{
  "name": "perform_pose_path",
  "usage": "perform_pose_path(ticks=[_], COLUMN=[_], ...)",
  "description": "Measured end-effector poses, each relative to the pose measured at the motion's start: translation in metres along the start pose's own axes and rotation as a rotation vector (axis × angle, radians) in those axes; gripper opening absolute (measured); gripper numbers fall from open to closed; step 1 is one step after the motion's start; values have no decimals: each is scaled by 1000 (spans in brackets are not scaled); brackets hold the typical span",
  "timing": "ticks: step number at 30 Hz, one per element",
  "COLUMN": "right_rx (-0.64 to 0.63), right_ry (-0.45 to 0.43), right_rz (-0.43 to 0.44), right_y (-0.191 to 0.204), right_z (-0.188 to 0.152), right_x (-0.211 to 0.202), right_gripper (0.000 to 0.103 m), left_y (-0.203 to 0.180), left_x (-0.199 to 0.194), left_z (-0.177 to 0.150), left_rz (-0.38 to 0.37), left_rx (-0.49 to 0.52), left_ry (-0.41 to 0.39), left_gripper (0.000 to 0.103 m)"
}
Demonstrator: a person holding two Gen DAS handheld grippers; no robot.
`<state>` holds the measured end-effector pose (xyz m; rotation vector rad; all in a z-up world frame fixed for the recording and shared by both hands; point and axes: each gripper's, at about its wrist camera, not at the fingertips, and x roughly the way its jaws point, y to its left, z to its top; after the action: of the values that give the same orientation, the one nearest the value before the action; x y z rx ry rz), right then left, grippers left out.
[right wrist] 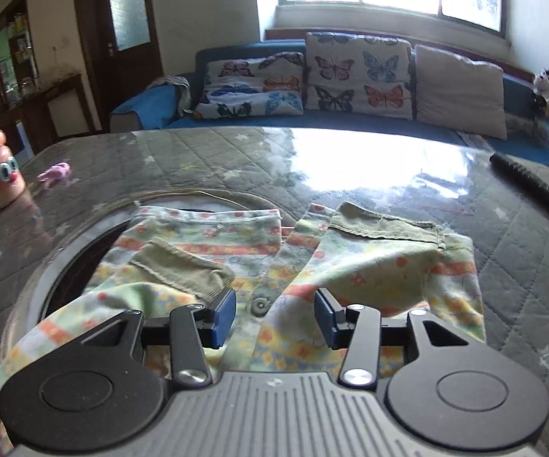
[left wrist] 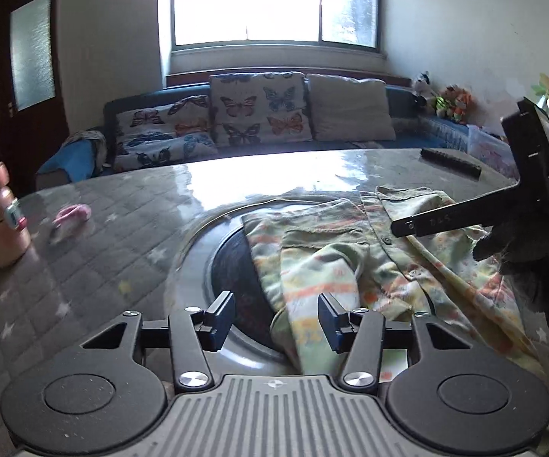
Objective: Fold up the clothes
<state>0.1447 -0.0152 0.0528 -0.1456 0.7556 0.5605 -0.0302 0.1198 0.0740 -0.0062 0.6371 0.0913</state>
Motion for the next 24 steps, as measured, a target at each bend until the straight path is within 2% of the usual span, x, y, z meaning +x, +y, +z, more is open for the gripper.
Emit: perform_pose_path(ticks=[4,6,9,10,11,13,14,16,24], right_rx=[-7,-16,-14,-8,-2,9,12,17,100], right_ry=[30,35,31,29,22,7,-6,-32,-147], right_rz=[-28,-47,-61,-66,-69,-75,-81,-94,-166], right_y=[-3,-5,-11,-14,-18,-25,-28,-34,-77], right_z=[0,-2,-4,-4,-5,-5,-6,-7,-24], right_x=[16,18,17,15,12,5,0,-11,-75], right_gripper=[46,41,21,11,6,4,3,3,3], left_y=[-10,-13,-14,-13,-12,-12,-11,-10,25], left_x=[38,55,74,79,81,82,81,75,26], left_z=[13,15,14,14,13,13,12,11,11], left_rz=[-42,-57,-40,-41,-53,-66,-66,-58,82], left_rx=[40,51,57,53,52,53,56,57,-27], left_ry=[55,89,120,131,134,134,130,105,-4], left_gripper=[59,60,59,56,50,14,10,5,3])
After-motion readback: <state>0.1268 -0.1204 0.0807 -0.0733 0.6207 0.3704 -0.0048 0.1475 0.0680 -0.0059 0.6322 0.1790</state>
